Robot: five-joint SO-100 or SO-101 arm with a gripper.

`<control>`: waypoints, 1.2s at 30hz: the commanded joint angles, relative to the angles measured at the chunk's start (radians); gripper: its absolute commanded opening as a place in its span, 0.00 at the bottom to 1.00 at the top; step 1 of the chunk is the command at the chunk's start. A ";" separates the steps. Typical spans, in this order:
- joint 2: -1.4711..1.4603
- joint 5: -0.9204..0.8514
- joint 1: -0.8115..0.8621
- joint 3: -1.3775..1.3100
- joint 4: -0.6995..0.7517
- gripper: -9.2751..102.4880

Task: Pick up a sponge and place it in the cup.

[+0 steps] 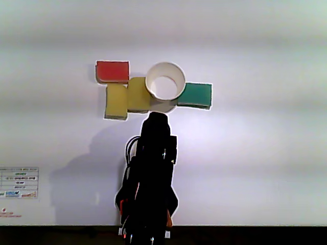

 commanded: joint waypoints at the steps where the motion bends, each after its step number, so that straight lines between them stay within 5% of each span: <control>1: 0.009 0.015 0.003 -0.003 0.080 0.08; 21: -0.011 0.020 0.014 -0.021 0.049 0.08; 36: -0.577 0.015 0.000 -0.584 -0.049 0.08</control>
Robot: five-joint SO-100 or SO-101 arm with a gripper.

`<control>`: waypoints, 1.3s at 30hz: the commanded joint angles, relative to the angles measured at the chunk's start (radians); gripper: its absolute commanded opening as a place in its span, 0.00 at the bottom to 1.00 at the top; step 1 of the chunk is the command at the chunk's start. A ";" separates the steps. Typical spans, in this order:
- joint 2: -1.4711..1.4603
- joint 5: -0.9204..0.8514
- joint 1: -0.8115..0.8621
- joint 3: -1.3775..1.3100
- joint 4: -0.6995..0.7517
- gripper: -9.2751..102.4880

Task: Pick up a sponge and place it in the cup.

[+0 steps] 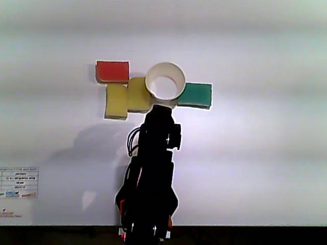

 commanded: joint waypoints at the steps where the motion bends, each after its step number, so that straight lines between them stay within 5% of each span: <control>1: -0.124 0.008 -0.018 -0.167 -0.012 0.08; 20: -0.730 0.063 -0.276 -0.673 -0.186 0.11; 39: -0.738 0.077 -0.394 -0.476 -0.224 0.13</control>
